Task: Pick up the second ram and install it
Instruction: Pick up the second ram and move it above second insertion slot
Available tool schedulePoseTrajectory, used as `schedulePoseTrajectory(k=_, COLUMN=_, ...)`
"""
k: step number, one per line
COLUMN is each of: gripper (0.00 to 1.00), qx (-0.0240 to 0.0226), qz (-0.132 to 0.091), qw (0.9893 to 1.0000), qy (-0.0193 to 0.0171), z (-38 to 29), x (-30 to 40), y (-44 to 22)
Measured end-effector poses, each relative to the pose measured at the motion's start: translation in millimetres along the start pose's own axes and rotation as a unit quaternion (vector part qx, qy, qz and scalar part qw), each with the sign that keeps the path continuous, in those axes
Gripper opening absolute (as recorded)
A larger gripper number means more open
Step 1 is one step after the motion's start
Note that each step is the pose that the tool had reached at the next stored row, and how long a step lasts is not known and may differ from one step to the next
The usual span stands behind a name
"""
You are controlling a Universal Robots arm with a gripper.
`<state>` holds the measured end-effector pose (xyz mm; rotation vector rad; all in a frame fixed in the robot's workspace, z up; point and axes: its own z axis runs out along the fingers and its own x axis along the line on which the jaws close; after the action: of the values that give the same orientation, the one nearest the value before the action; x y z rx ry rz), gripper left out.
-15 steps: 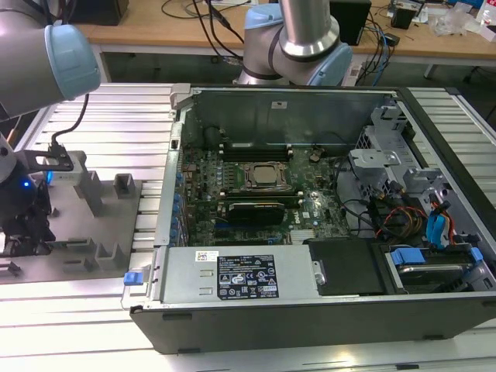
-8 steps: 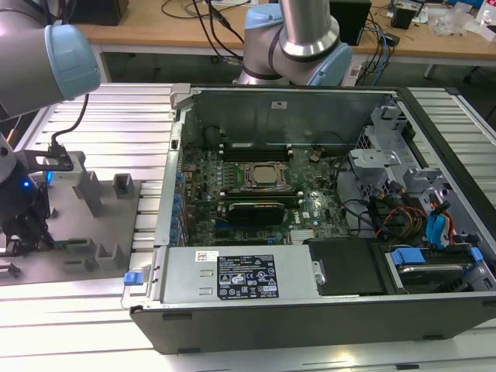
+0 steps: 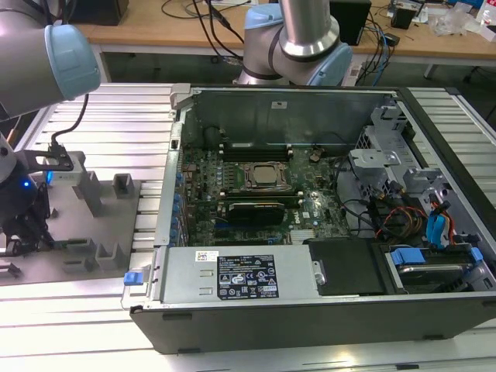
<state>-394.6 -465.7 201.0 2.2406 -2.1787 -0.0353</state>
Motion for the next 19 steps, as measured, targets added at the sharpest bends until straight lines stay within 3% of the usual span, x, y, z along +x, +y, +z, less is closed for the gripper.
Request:
schedulePoseTrajectory(k=7, gripper=0.14, qx=0.0000, qz=0.000, qw=1.0000, qy=0.0000, z=-3.6, x=0.0, y=0.1)
schedulePoseTrajectory(k=19, gripper=0.14, qx=0.0000, qz=0.000, qw=1.0000, qy=0.0000, z=-24.5, x=-0.2, y=0.6)
